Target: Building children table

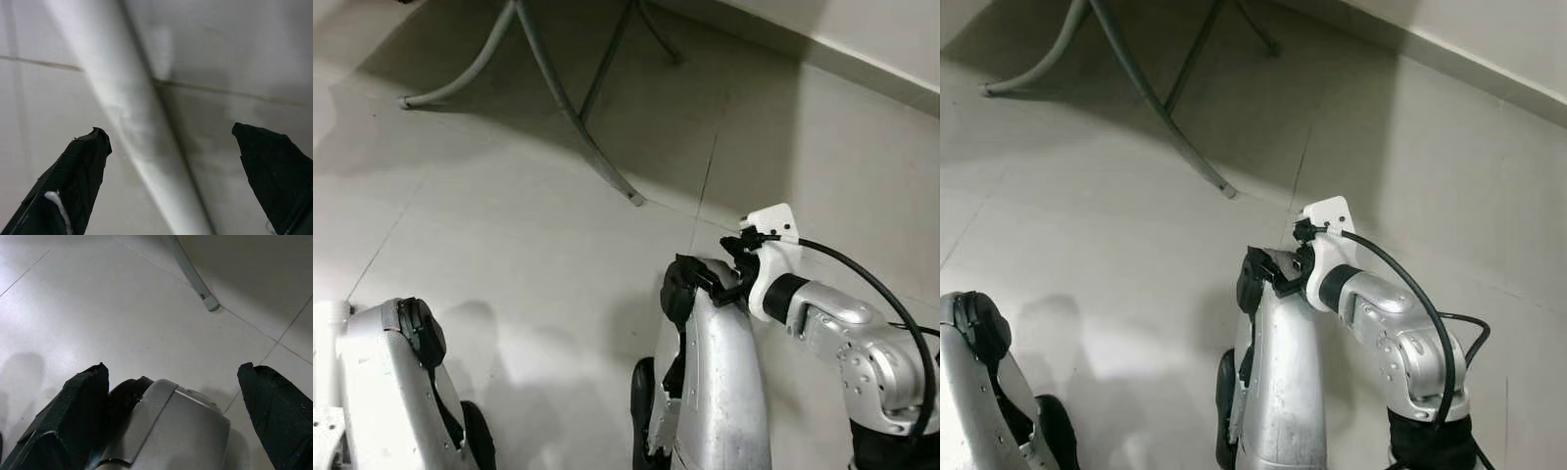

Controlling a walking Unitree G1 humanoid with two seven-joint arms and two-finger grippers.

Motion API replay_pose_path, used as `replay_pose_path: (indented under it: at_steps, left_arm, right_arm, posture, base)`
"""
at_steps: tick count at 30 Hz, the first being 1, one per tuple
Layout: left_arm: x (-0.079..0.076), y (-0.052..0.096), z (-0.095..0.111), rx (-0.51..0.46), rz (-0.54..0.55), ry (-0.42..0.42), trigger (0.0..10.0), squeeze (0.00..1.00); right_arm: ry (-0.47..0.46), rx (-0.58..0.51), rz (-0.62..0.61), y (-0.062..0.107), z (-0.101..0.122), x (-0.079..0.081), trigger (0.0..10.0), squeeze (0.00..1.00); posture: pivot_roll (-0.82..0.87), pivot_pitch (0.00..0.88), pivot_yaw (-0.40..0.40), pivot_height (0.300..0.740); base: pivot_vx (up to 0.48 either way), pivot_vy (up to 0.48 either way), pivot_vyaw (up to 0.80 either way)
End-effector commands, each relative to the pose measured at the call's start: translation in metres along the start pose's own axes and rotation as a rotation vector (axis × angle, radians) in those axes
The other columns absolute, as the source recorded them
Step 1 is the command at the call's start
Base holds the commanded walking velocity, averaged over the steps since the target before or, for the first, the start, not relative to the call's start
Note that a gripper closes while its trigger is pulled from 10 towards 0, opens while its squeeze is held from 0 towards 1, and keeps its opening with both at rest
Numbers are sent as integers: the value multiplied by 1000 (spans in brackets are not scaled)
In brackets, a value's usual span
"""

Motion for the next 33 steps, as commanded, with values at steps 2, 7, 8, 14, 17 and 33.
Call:
replay_pose_path:
  at_steps: [2,7,8,14,17,33]
  left_arm:
    - [-6,7,-27,101,-3,-2,10000,0]
    - [-1,7,-28,116,32,5,10000,0]
    - [0,7,-28,120,39,7,10000,0]
    - [0,10,-36,166,53,3,10000,0]
    - [-1,10,-38,177,60,7,10000,0]
    - [-39,10,-56,239,6,172,9569,0]
  right_arm:
    - [-11,45,-12,4,-8,-4,10000,0]
    - [-5,57,-12,7,-7,-6,10000,0]
    - [-4,60,-13,8,-7,-7,10000,0]
    - [12,75,-11,12,-5,-8,10000,0]
    - [24,82,-17,15,-2,-13,10000,0]
    - [85,116,-15,24,13,-21,10000,0]
  posture:
    - [-384,530,-233,300]
    - [-392,534,-240,300]
    - [-393,534,-241,300]
    - [-443,534,-274,300]
    - [-458,532,-289,300]
    - [-549,503,-365,300]
  base:
    - [0,0,0]
    - [0,0,0]
    - [0,0,0]
    - [0,0,0]
    - [0,0,0]
    - [0,0,0]
Point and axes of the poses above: a point about 5 cm out from each wrist's last joint towards the gripper, its own y axis pointing back from the gripper into the wrist, its own z axis along the axis of the wrist's last joint, x = y × z, the point moved 1 cm from there along -y, pointing out of the wrist towards the gripper, and after that the axes turned 11 degrees about -y, right-handed, at the moved point
